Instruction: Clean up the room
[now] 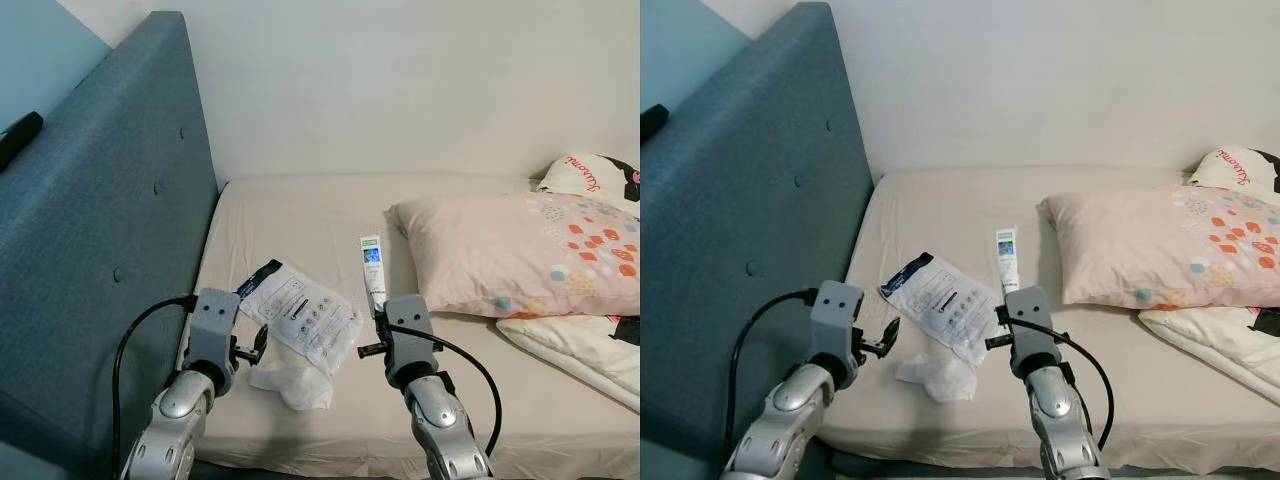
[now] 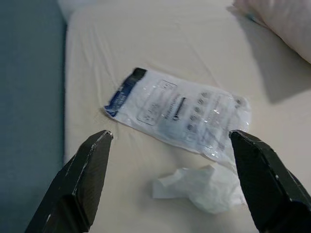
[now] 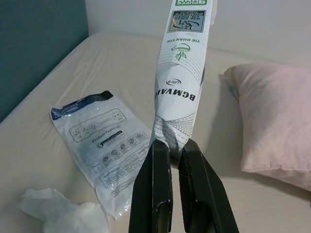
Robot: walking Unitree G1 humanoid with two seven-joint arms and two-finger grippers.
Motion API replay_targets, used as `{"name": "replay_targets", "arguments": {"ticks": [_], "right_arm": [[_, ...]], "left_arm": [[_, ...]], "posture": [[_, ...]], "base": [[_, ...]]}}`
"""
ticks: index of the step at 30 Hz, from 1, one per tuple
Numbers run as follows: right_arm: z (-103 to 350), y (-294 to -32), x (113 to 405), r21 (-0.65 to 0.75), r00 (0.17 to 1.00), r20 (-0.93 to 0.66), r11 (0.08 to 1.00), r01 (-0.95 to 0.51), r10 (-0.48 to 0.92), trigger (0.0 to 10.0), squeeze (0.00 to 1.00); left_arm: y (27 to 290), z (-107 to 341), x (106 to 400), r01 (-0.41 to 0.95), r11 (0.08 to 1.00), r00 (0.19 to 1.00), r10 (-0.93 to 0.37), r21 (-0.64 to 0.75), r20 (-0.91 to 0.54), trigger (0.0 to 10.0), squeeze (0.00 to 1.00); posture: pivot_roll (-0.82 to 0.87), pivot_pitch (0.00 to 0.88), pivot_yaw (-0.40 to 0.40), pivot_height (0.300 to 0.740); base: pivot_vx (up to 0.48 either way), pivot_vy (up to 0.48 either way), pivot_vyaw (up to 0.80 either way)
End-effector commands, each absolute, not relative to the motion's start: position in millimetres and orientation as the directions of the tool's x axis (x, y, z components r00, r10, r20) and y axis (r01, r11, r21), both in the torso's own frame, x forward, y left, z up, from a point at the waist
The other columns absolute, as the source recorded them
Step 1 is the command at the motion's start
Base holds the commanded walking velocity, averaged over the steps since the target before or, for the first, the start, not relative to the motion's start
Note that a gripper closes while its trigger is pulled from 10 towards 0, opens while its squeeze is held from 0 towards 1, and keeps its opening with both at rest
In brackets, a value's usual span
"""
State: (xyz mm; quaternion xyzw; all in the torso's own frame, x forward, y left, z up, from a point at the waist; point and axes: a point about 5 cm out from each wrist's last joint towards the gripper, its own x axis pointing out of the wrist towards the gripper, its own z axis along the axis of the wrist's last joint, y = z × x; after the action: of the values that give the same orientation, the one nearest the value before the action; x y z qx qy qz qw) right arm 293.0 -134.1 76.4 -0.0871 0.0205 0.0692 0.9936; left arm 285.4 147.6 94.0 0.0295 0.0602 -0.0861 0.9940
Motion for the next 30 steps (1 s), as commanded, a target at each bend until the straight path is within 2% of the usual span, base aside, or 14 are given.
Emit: {"name": "replay_targets", "arguments": {"ticks": [1,16,30], "right_arm": [[68.0,-135.4,288.0,-0.160,0.988,-0.080,0.976,-0.145,0.133,10.0,0.00],[66.3,-132.7,287.1,-0.133,0.986,-0.089,0.979,-0.152,0.141,10.0,0.00],[65.4,-131.8,285.4,-0.120,0.984,-0.096,0.980,-0.158,0.147,10.0,0.00]], "left_arm": [[148.9,86.7,282.1,0.167,0.985,0.976,-0.159,0.049,-0.149,10.0,0.00],[144.6,89.9,282.1,0.187,0.981,0.975,-0.180,0.043,-0.127,10.0,0.00],[142.9,90.4,280.4,0.202,0.978,0.973,-0.195,0.051,-0.127,10.0,0.00]], "posture": [[0.03,0.132,-0.007,0.732],[0.03,0.135,-0.006,0.732],[0.03,0.140,-0.007,0.732]], "base": [[0.000,0.000,0.00],[0.000,0.000,0.00],[0.000,-0.440,0.00]]}}
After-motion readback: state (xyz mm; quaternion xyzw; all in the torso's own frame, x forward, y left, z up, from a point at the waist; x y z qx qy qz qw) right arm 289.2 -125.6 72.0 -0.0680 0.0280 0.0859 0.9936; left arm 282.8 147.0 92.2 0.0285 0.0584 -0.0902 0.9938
